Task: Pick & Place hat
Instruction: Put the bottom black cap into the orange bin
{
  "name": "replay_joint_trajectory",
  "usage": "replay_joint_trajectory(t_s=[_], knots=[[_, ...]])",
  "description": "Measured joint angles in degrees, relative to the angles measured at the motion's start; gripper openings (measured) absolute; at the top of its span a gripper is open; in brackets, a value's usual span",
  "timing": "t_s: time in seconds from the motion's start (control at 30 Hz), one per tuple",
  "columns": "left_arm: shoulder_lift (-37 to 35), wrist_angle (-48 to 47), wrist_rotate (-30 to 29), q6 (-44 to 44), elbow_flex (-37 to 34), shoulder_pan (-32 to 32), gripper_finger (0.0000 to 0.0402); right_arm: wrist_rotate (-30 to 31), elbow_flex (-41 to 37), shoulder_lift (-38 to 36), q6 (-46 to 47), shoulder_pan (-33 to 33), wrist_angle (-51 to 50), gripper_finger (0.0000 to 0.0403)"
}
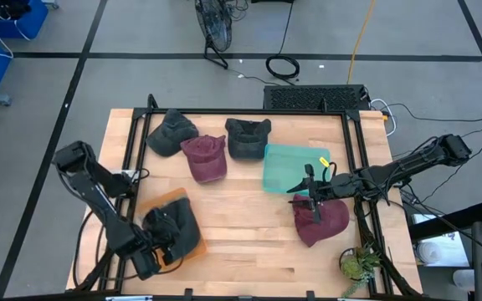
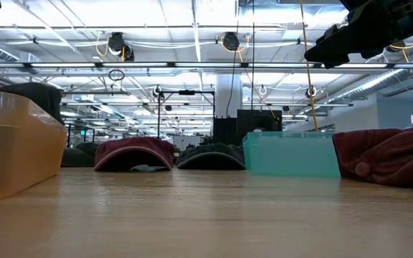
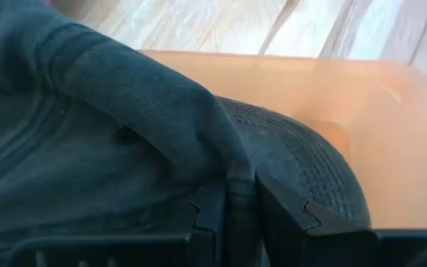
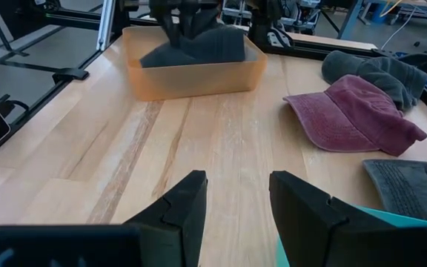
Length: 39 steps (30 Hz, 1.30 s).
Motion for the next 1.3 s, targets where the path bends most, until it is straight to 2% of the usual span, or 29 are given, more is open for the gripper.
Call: replay_joint_trajectory(t_s=[0.1,0.23,0.47,0.7,0.8,0.93,1.03,1.13,1.3], knots=[[1.3,0.0,0.8,0.0,0.1,0.0,0.0087,0.0,0.0,0.0,0.0,0.0,0.0,0.0134],[-0.3,-0.3,2.9,1.1,0.1,0.1,0.0104,0.0,0.0,0.0,-0.1,0.0,0.0,0.0134],[-8.7,-0.7,4.0,4.4,0.7,0.0,0.0129,0.0,0.0,0.0,0.0,0.0,0.2,0.0134],[-16.7,-0.9,4.5,5.2,0.7,0.0,0.0131,0.0,0.0,0.0,0.0,0.0,0.2,0.0134],[-18.1,-4.2,4.0,5.3,0.8,0.0,0.0131,0.0,0.0,0.1,0.4,0.0,0.6,0.0134],[-17.3,-9.9,5.4,1.2,0.2,0.0,0.0131,-0.5,-0.1,2.8,-0.1,0.6,7.3,0.0134],[-16.1,-10.5,9.2,-0.8,-1.2,0.0,0.0131,-1.8,-0.7,6.8,-2.4,1.7,15.0,0.0134],[-15.0,-10.4,11.8,-2.8,-2.5,-0.6,0.0131,-1.8,-0.9,10.6,-3.5,2.5,18.6,0.0134],[-12.9,-9.7,6.8,-6.3,-6.1,-1.6,0.0131,-1.8,-0.9,16.0,-4.0,2.5,26.1,0.0134]])
